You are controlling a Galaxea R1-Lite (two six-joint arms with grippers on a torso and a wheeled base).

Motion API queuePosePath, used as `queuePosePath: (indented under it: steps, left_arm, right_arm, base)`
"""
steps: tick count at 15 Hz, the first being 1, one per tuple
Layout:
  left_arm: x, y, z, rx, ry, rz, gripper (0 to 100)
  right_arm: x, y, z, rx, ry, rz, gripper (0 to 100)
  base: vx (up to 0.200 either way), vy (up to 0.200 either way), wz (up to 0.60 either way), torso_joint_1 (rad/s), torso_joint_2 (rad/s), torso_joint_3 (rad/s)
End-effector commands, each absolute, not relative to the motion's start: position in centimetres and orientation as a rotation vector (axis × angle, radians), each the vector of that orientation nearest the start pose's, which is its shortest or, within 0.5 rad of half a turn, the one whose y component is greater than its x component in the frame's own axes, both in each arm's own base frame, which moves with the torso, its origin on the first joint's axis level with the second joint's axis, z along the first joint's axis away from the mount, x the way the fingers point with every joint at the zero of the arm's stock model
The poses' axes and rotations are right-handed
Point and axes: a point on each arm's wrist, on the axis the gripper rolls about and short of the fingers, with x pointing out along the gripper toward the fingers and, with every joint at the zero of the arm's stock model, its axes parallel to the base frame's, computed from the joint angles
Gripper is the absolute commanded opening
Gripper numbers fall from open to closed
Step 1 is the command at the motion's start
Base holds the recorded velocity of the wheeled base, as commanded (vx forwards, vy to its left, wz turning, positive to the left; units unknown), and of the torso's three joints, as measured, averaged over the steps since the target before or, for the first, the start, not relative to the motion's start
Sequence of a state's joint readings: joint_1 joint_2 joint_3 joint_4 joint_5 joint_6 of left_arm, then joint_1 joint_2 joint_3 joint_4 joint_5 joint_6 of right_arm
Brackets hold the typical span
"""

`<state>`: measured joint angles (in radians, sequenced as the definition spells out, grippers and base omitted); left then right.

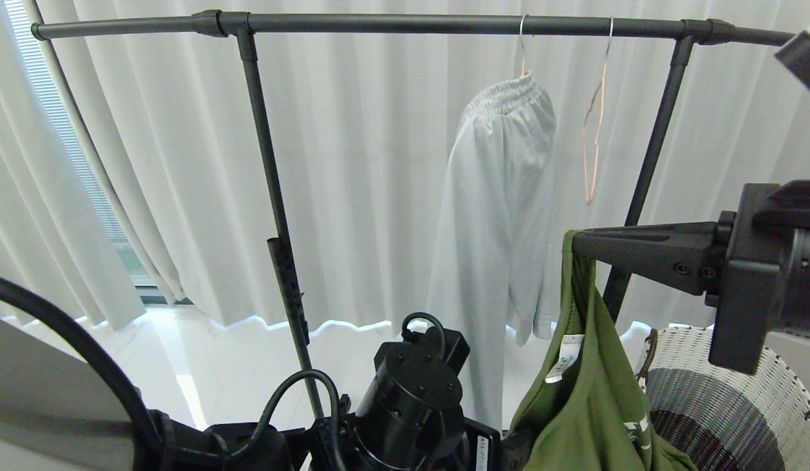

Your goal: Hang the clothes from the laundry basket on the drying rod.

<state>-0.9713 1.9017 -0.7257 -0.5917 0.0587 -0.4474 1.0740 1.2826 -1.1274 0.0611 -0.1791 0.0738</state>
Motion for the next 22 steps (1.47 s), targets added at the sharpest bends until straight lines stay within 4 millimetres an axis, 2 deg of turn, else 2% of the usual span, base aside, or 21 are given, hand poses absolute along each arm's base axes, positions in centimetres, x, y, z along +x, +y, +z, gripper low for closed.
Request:
queuePosePath:
  steps: [1,3,4,6,8,10,14,16,17,18,20,22]
  left_arm:
    - [18.4,-26.4,8.7,-0.096,0.726,-0.726,100]
    - [18.4,-26.1,8.0,-0.082,0.746,-0.708,100]
    - [18.4,-26.1,8.0,-0.083,0.744,-0.706,0]
    - [18.3,-25.9,8.1,-0.077,0.735,-0.688,0]
    - [17.4,-24.3,7.9,-0.042,0.725,-0.613,0]
    - [16.5,-22.2,9.5,-0.058,0.682,-0.59,0]
    - [15.5,-16.9,17.1,-0.078,0.517,-0.525,0]
    - [14.7,-14.3,21.8,-0.06,0.475,-0.491,0]
    - [14.4,-13.6,23.1,-0.047,0.47,-0.479,0]
    - [13.8,-12.5,25.7,-0.023,0.439,-0.473,0]
    - [13.3,-12.0,29.7,0.014,0.34,-0.496,0]
    - [13.6,-12.2,32.1,0.122,0.231,-0.492,0]
  right_arm:
    - [9.6,17.0,31.6,-0.056,0.203,0.888,0]
    - [9.5,16.8,31.6,-0.055,0.202,0.888,0]
    - [9.5,16.8,31.6,-0.055,0.202,0.887,0]
    - [9.7,16.6,31.4,-0.055,0.21,0.871,0]
    - [10.3,16.2,31.2,-0.053,0.213,0.832,0]
    - [10.6,15.7,31.3,-0.046,0.208,0.805,0]
    - [11.0,14.7,30.5,-0.058,0.219,0.756,0]
    - [10.7,13.7,30.5,-0.054,0.207,0.733,0]
    - [10.5,13.2,30.6,-0.05,0.199,0.726,0]
    - [9.9,12.1,30.4,-0.062,0.181,0.718,0]
    - [8.7,10.5,30.2,-0.083,0.145,0.727,0]
    - [8.6,10.4,31.0,-0.082,0.111,0.727,0]
  base:
    - [0.0,0.0,0.0,0.0,0.0,0.0]
    - [0.0,0.0,0.0,0.0,0.0,0.0]
    - [0.0,0.0,0.0,0.0,0.0,0.0]
    - [0.0,0.0,0.0,0.0,0.0,0.0]
    - [0.0,0.0,0.0,0.0,0.0,0.0]
    - [0.0,0.0,0.0,0.0,0.0,0.0]
    - [0.0,0.0,0.0,0.0,0.0,0.0]
    - [0.0,0.0,0.0,0.0,0.0,0.0]
    - [0.0,0.0,0.0,0.0,0.0,0.0]
    - [0.0,0.0,0.0,0.0,0.0,0.0]
    - [0.0,0.0,0.0,0.0,0.0,0.0]
    - [0.0,0.0,0.0,0.0,0.0,0.0]
